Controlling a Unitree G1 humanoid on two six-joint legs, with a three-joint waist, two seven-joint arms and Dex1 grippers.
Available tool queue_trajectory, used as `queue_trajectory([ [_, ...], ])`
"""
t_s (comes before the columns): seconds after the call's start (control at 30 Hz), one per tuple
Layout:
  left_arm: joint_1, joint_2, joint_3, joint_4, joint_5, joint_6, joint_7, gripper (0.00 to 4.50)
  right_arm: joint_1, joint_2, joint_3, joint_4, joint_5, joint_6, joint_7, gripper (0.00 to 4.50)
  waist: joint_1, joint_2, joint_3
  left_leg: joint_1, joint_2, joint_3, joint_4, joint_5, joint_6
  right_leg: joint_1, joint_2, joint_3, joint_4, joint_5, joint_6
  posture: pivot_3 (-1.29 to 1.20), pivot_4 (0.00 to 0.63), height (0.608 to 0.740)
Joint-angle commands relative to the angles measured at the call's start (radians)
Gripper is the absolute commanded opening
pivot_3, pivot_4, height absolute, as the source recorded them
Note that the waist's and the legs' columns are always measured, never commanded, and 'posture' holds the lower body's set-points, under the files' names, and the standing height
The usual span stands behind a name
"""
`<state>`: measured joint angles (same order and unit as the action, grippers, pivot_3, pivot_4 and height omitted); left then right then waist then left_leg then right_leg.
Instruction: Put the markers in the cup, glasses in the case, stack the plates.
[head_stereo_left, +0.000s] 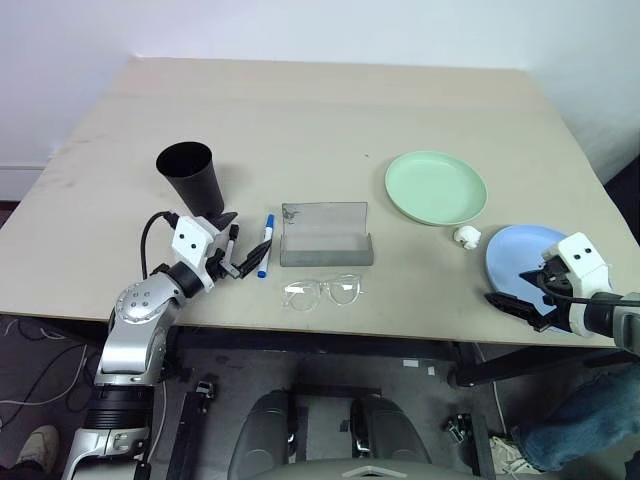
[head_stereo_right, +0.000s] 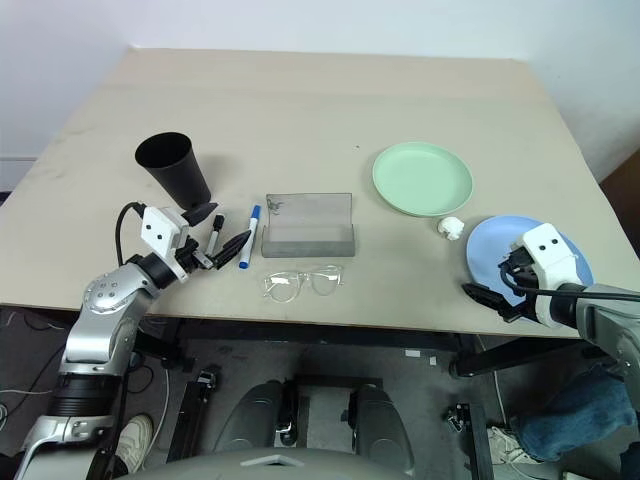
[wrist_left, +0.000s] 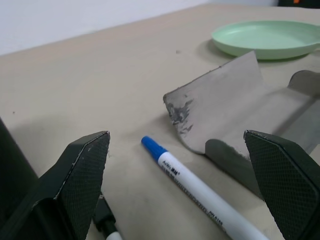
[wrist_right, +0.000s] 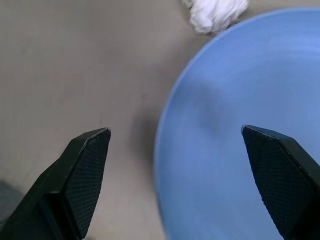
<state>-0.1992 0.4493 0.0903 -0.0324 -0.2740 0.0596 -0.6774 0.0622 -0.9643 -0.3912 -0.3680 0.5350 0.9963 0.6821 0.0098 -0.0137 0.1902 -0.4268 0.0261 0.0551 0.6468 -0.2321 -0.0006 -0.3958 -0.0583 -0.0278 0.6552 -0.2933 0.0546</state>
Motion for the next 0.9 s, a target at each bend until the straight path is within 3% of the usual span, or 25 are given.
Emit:
queue_trajectory([
  [0.03, -0.013, 0.009, -0.002, 0.003, 0.001, -0.021, -0.016, 4.50, -0.008, -0.023, -0.008, -0.053, -0.001, 0.036, -0.014, 4.45, 0.002, 0.000, 0.000, 0.000, 0.000, 0.000, 0.000, 0.000, 0.000, 0.000, 0.000, 0.000, 0.000, 0.000, 0.000, 0.00, 0.150, 0.740],
  [0.5, -0.020, 0.010, 0.006, 0.002, 0.000, -0.016, -0.023, 4.50, -0.071, 0.004, 0.098, -0.005, -0.053, 0.058, -0.071, 4.45, 0.002, 0.000, 0.000, 0.000, 0.001, 0.000, 0.001, 0.000, 0.000, 0.000, 0.003, 0.000, 0.000, 0.001, 0.002, 0.00, 0.150, 0.740],
  [0.6, -0.017, 0.009, 0.007, -0.002, -0.001, -0.016, -0.022, 4.50, -0.073, 0.005, 0.116, 0.024, -0.071, 0.048, -0.073, 3.92, 0.002, 0.000, 0.000, 0.000, 0.001, 0.000, 0.001, 0.000, 0.000, 0.000, 0.003, 0.000, 0.000, 0.001, 0.002, 0.00, 0.150, 0.740],
  [0.67, -0.014, 0.008, 0.006, -0.006, -0.001, -0.014, -0.020, 4.50, -0.079, 0.005, 0.125, 0.042, -0.080, 0.046, -0.076, 3.27, 0.003, 0.000, 0.000, 0.000, 0.001, 0.000, 0.001, 0.000, 0.000, 0.000, 0.003, 0.000, 0.000, 0.001, 0.002, 0.00, 0.150, 0.740],
  [0.73, -0.012, 0.007, 0.006, -0.008, -0.001, -0.012, -0.019, 4.50, -0.085, 0.003, 0.135, 0.057, -0.091, 0.043, -0.078, 3.27, 0.002, 0.000, 0.000, 0.000, 0.001, 0.000, 0.001, 0.000, 0.000, 0.000, 0.003, 0.000, 0.000, 0.001, 0.002, 0.00, 0.150, 0.740],
  [0.83, -0.006, 0.008, 0.007, -0.012, -0.002, -0.012, -0.018, 4.50, -0.094, 0.001, 0.142, 0.063, -0.098, 0.041, -0.075, 2.66, 0.002, 0.000, 0.000, 0.000, 0.001, 0.000, 0.002, 0.000, 0.000, 0.001, 0.003, 0.000, 0.000, 0.001, 0.003, 0.00, 0.150, 0.740],
  [0.9, -0.003, 0.009, 0.009, -0.014, -0.002, -0.014, -0.017, 4.50, -0.096, 0.000, 0.146, 0.062, -0.105, 0.038, -0.073, 1.99, 0.002, 0.000, 0.000, 0.000, 0.001, 0.000, 0.002, 0.000, 0.000, 0.001, 0.003, 0.000, 0.000, 0.001, 0.003, 0.00, 0.150, 0.740],
])
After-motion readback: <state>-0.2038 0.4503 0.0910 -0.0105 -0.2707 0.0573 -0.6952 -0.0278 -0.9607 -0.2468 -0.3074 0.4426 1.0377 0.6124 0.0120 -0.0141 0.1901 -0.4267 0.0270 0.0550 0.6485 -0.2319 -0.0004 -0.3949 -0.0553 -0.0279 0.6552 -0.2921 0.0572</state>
